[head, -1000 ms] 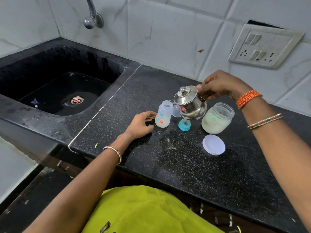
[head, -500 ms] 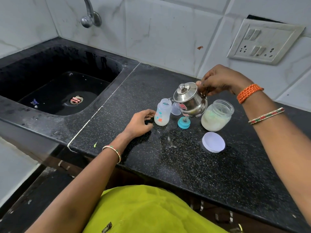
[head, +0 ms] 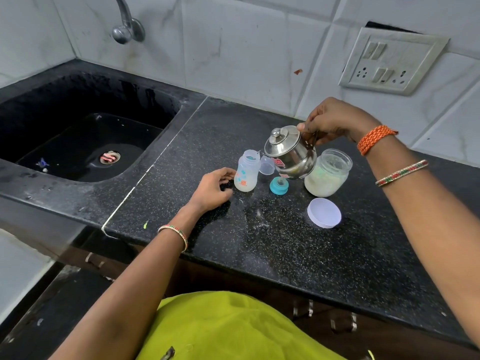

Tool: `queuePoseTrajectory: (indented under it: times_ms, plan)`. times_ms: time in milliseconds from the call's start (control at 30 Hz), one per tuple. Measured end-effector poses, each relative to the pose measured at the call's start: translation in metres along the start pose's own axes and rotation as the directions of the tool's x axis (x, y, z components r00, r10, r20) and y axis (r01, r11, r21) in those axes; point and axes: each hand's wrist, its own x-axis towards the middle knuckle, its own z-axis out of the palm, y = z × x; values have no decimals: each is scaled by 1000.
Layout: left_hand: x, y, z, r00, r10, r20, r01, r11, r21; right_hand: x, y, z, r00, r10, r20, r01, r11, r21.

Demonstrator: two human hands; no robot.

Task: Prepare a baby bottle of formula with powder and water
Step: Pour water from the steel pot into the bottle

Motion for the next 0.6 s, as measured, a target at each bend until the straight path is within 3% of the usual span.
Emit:
queuePoseTrajectory:
  times_ms: [600]
  plan:
    - [2, -4, -1, 1000, 9, 1, -9, 1000, -4, -7, -5, -4, 999, -19, -33, 19, 1000, -19]
